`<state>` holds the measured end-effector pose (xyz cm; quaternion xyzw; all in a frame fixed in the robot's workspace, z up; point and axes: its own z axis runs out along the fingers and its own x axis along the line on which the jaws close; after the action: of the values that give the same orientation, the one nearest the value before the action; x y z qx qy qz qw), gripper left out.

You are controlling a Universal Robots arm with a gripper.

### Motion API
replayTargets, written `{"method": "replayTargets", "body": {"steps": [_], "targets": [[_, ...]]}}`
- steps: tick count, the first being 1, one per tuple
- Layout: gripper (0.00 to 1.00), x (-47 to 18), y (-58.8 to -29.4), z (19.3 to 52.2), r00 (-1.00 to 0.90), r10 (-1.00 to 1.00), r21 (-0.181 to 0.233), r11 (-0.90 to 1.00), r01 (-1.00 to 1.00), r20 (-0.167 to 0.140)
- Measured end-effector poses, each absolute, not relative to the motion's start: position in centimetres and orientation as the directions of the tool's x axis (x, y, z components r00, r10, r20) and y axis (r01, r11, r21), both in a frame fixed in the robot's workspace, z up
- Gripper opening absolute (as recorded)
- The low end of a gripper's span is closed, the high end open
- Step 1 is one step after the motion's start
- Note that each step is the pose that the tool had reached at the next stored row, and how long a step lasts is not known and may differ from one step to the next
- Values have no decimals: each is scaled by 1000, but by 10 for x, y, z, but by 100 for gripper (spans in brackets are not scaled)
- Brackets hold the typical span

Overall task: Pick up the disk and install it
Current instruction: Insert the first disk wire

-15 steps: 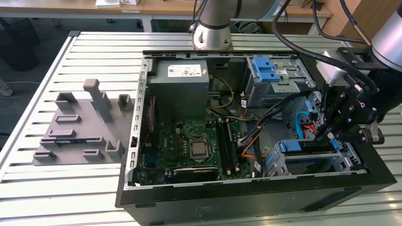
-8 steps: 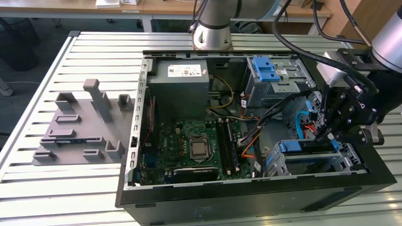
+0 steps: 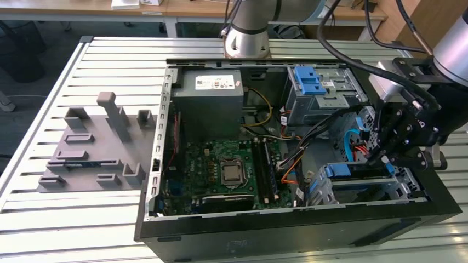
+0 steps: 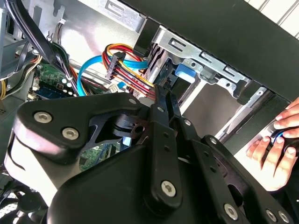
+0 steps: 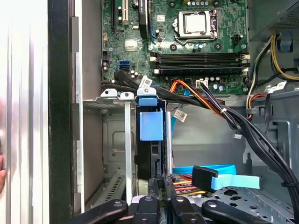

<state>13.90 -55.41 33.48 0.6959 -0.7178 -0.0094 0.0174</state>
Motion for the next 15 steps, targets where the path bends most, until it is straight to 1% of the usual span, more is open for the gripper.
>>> {"method": "replayTargets", "body": {"steps": [15], "targets": [[16,141,-554,332,-34,-999,38,34,-999,12]]}}
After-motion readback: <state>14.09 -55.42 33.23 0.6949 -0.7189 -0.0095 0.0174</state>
